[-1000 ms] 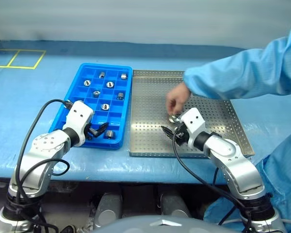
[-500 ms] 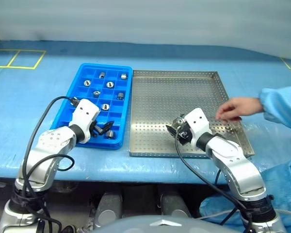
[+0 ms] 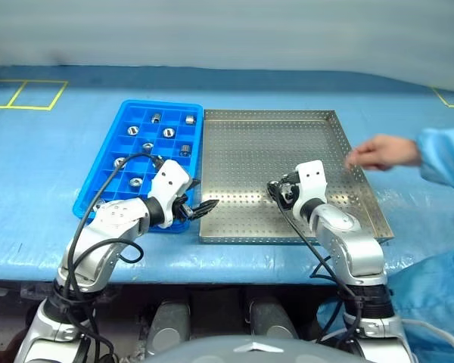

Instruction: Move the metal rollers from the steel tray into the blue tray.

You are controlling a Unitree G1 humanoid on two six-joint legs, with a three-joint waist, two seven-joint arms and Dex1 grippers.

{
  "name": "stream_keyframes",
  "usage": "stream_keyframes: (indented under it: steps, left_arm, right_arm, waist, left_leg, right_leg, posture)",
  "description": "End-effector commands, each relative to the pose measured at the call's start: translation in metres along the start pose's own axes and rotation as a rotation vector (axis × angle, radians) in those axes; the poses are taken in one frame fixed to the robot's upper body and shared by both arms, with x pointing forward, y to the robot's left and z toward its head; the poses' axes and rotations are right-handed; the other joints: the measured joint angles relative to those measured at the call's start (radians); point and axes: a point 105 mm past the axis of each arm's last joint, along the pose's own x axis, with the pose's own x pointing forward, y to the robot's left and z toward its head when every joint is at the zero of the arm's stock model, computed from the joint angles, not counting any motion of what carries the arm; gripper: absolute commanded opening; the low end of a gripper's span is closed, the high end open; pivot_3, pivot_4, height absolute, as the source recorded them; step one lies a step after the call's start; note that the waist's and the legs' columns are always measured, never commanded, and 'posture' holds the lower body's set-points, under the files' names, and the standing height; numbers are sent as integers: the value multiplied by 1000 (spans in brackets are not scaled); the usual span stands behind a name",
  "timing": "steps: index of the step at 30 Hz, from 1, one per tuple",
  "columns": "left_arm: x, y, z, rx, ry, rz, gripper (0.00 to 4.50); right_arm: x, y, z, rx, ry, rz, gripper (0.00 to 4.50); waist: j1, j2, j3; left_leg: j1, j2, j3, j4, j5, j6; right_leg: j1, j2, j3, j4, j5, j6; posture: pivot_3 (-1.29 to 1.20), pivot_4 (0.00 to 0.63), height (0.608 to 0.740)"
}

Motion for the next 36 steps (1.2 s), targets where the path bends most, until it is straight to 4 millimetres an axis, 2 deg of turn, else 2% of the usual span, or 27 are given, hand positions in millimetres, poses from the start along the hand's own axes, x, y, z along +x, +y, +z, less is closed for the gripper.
stream_keyframes:
  steps: [1, 3, 4, 6, 10, 14, 17, 23, 27, 36]
  left_arm:
    - [2, -5, 11, 29, -41, -27, 3620]
    - [4, -8, 10, 31, -41, -39, 3620]
    - [4, -9, 10, 31, -40, -43, 3620]
    - [5, -10, 9, 31, -39, -45, 3620]
    - [5, -9, 7, 26, -36, -35, 3620]
    - [3, -7, 5, 24, -29, -20, 3620]
    - [-1, -1, 4, 22, -28, 7, 3620]
    - [-14, 16, 1, 6, -18, 106, 3620]
    - [-29, 30, 0, -3, -16, 189, 3620]
    - [-67, 56, -3, 16, 30, 409, 3620]
  right_arm:
    - [3, 3, 6, 8, -24, 14, 3706]
    - [5, 6, 4, 26, -17, 29, 3706]
    - [6, 6, 3, 32, -17, 27, 3535]
    - [7, 4, 3, 32, -18, 18, 3106]
    - [7, 6, 8, 30, -36, 21, 1838]
    - [5, 7, 11, 13, -44, 24, 1814]
    - [0, 18, 15, -19, -53, 80, 1814]
    - [-15, 51, 25, -119, -86, 257, 1814]
    - [-28, 81, 39, -176, -148, 397, 1814]
    - [-30, 140, 64, -245, -224, 596, 1814]
  waist:
    - [0, 0, 0]
    - [0, 0, 0]
    - [0, 0, 0]
    - [0, 0, 0]
    - [0, 0, 0]
    - [0, 0, 0]
    - [0, 0, 0]
    - [-1, 0, 0]
    - [0, 0, 0]
    - [11, 0, 0]
  left_leg:
    - [0, 0, 0, 0, 0, 0]
    - [0, 0, 0, 0, 0, 0]
    - [0, 0, 0, 0, 0, 0]
    - [0, 0, 0, 0, 0, 0]
    - [0, 0, 0, 0, 0, 0]
    - [0, 0, 0, 0, 0, 0]
    - [0, 0, 0, 0, 0, 0]
    - [0, 0, 0, 0, 0, 0]
    - [0, 0, 0, 0, 0, 0]
    - [0, 0, 0, 0, 0, 0]
  right_leg:
    - [0, 0, 0, 0, 0, 0]
    - [0, 0, 0, 0, 0, 0]
    - [0, 0, 0, 0, 0, 0]
    - [0, 0, 0, 0, 0, 0]
    - [0, 0, 0, 0, 0, 0]
    - [0, 0, 0, 1, 0, 0]
    - [0, 0, 0, 1, 0, 0]
    - [-1, 0, 0, 1, 0, 0]
    - [-1, 0, 0, 1, 0, 0]
    - [-1, 0, 0, 1, 0, 0]
  posture:
    - [56, 150, 740]
    - [60, 150, 740]
    - [63, 150, 740]
    - [66, 150, 740]
    - [68, 150, 740]
    - [69, 150, 740]
    - [70, 150, 740]
    - [71, 150, 740]
    - [90, 150, 740]
    - [161, 150, 740]
